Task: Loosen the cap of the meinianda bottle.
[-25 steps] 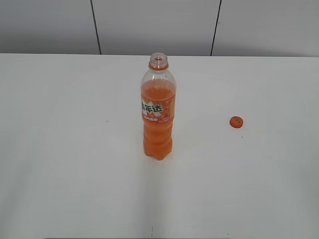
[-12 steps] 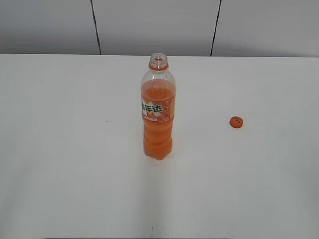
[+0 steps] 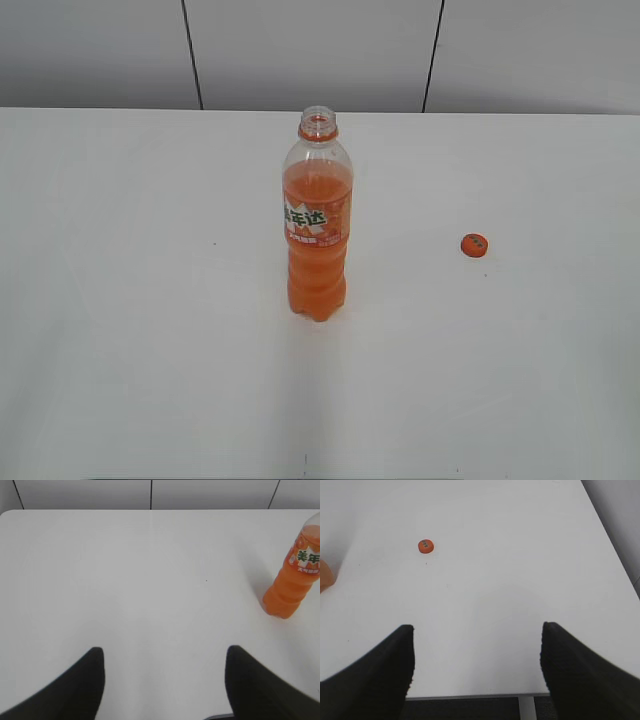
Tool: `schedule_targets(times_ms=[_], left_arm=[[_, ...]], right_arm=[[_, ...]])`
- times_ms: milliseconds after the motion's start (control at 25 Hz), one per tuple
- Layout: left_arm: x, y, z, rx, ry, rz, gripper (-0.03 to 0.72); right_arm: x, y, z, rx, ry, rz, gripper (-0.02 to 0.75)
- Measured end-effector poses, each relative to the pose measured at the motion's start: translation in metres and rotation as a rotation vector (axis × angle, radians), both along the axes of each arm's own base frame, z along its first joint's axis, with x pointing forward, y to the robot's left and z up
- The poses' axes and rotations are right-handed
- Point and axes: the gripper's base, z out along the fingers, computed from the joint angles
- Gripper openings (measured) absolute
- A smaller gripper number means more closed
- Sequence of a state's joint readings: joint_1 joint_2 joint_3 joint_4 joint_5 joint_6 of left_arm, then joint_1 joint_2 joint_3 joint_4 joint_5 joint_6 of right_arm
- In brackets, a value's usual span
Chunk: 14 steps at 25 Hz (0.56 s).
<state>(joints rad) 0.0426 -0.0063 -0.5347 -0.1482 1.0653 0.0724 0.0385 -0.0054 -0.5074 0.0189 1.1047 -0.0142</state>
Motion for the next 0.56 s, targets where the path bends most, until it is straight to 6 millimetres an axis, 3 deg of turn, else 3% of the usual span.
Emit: schedule_targets(times_ms=[560], left_arm=[[0.0000,0.0000,-0.0001,0.000,0.001,0.000,0.465]], right_arm=[[0.0000,0.0000,0.0001,0.000,-0.001,0.000,0.587]])
